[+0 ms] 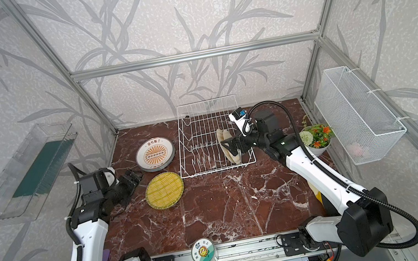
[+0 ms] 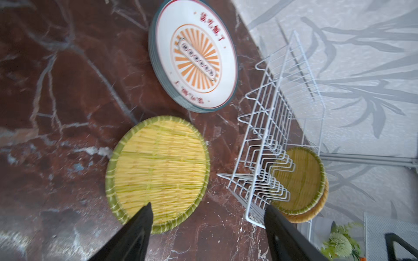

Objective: Unload the plates from the dish rack
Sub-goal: Pick up a plate from the dish rack.

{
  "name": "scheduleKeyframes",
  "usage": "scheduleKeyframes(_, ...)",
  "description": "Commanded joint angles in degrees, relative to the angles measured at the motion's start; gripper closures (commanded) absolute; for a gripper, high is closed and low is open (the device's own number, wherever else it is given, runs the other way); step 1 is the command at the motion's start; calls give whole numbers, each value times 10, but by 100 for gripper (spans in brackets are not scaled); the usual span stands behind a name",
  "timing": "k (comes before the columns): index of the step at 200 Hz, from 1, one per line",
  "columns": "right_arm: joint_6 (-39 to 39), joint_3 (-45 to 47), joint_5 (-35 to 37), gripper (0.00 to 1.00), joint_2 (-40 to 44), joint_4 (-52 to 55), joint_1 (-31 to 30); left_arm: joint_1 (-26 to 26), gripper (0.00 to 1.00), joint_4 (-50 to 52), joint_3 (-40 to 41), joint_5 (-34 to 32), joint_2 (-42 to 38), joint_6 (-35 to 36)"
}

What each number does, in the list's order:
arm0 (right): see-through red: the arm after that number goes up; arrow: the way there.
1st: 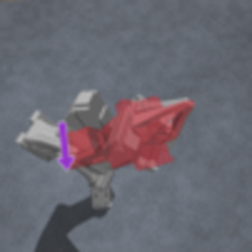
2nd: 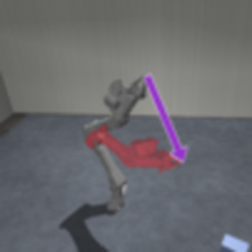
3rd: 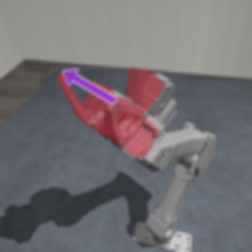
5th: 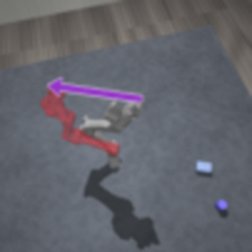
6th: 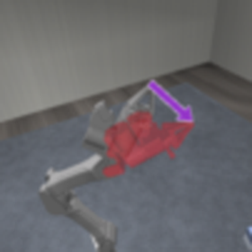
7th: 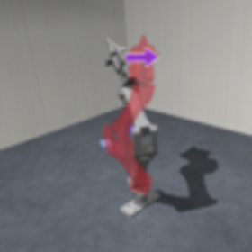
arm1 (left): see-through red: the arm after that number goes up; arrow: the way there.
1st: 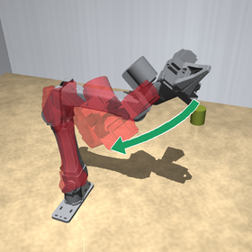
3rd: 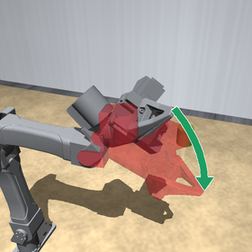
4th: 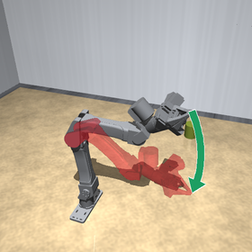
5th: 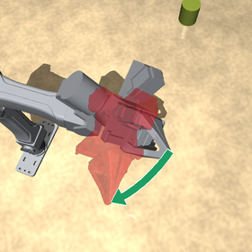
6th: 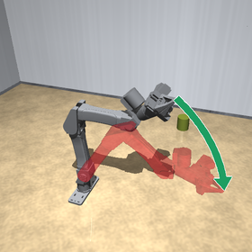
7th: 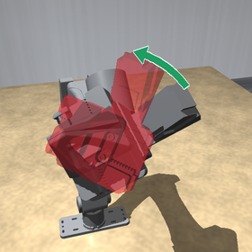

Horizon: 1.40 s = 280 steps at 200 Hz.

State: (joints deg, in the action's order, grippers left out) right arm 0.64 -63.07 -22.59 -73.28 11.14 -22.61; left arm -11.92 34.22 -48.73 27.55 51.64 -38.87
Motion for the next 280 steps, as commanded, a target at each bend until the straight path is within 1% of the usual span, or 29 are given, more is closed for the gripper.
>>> scheduleKeyframes(1,7,1,53,1,20,9,1,14,17,-28,-40,71,9,26)
scheduleKeyframes(16,11,6,66,1,26,8,5,32,17,-49,-63,106,28,18)
scheduleKeyframes(33,21,6,76,1,29,15,8,70,17,-57,-93,113,59,19)
scheduleKeyframes(58,35,9,87,1,33,22,12,149,17,-43,-148,96,122,40)
scheduleKeyframes(70,39,12,90,1,35,21,14,177,17,-47,-165,92,150,41)
scheduleKeyframes(101,40,16,95,1,39,28,15,226,17,-70,-204,87,221,36)
scheduleKeyframes(155,28,32,110,1,56,39,15,306,20,-81,-301,73,352,44)
scheduleKeyframes(186,24,52,126,1,80,41,19,345,24,-71,-364,66,436,51)
scheduleKeyframes(224,30,71,128,1,96,47,36,383,31,-37,-444,55,527,62)
scheduleKeyframes(254,33,80,125,1,106,50,50,407,36,-12,-489,38,579,64)
scheduleKeyframes(280,32,89,120,1,113,50,61,415,41,-10,-512,30,612,57)
